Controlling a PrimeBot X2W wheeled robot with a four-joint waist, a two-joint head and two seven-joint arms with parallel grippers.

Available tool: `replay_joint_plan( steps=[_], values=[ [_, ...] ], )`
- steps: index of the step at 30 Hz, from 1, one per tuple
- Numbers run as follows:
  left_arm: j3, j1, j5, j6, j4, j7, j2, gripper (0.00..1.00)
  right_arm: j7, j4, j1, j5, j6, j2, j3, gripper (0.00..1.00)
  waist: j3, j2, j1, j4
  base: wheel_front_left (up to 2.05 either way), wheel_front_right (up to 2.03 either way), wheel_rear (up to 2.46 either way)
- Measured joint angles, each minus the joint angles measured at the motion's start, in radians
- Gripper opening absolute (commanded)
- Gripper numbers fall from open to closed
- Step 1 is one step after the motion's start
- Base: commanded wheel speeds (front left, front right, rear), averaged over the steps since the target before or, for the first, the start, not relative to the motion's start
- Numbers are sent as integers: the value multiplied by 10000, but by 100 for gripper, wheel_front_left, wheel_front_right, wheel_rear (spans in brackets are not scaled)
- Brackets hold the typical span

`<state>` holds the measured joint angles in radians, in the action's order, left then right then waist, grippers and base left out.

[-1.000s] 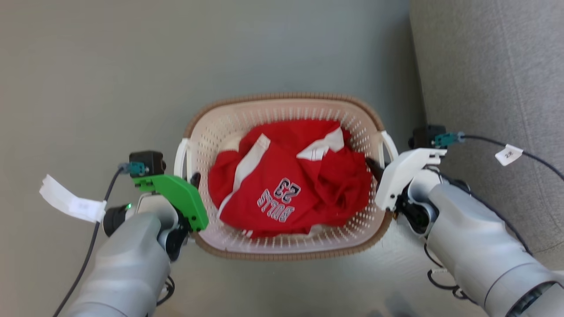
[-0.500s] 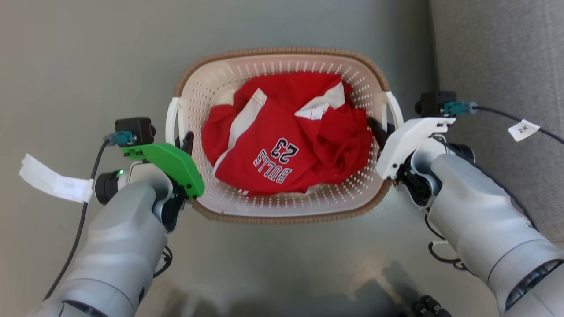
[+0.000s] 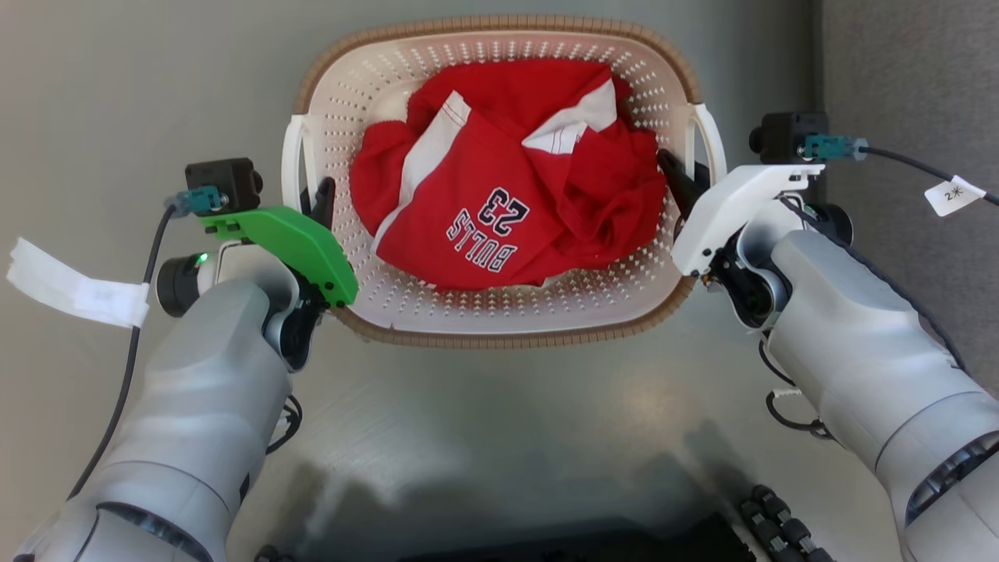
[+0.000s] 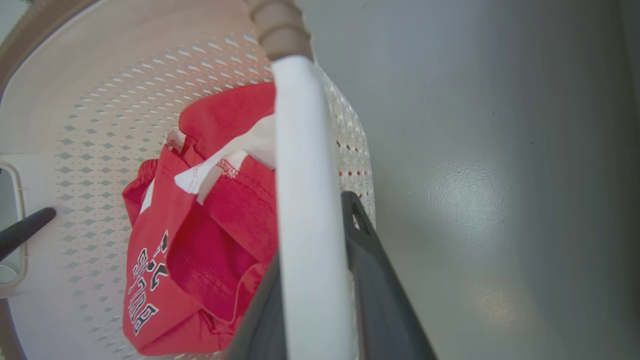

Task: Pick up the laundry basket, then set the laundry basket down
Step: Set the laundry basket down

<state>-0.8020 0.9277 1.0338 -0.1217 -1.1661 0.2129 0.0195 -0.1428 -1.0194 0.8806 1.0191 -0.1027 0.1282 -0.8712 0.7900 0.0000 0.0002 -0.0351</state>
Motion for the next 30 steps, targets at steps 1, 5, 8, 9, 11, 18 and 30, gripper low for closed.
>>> replay_joint_plan(
  steps=[1, 5, 8, 9, 11, 18, 30],
  values=[
    [2, 32, 0, 2, -2, 19, 8, 0, -52, 12, 26, 0, 0, 4, -21, 0, 83, 0, 0, 11, 0, 0, 0],
    [4, 204, 0, 81, -21, 90, 10, 0, -167, 61, 182, 0, 0, 35, -92, 0, 394, 0, 0, 47, 0, 0, 0],
    [-2, 339, 0, 92, -33, 96, 15, 0, -255, 84, 256, 15, 2, 48, -113, 0, 600, 0, 0, 62, 0, 0, 0],
    [-6, 377, 0, 92, -29, 98, 15, 0, -282, 86, 291, 27, 2, 56, -119, 0, 664, 0, 0, 66, 0, 0, 0],
    [-15, 431, -2, 94, -10, 180, 17, 0, -362, 105, 361, 27, 2, 84, -132, 0, 789, 0, -1, 75, 0, 0, 0],
    [-82, 595, -125, 176, -121, 251, 13, 0, -506, 163, 427, 148, 2, 109, -242, 0, 1137, 0, -1, 93, 0, 0, 0],
    [-105, 767, -173, 176, -203, 330, 8, 0, -688, 198, 560, 297, 2, 157, -443, 0, 1430, 0, -1, 76, 0, 0, 0]
  ],
)
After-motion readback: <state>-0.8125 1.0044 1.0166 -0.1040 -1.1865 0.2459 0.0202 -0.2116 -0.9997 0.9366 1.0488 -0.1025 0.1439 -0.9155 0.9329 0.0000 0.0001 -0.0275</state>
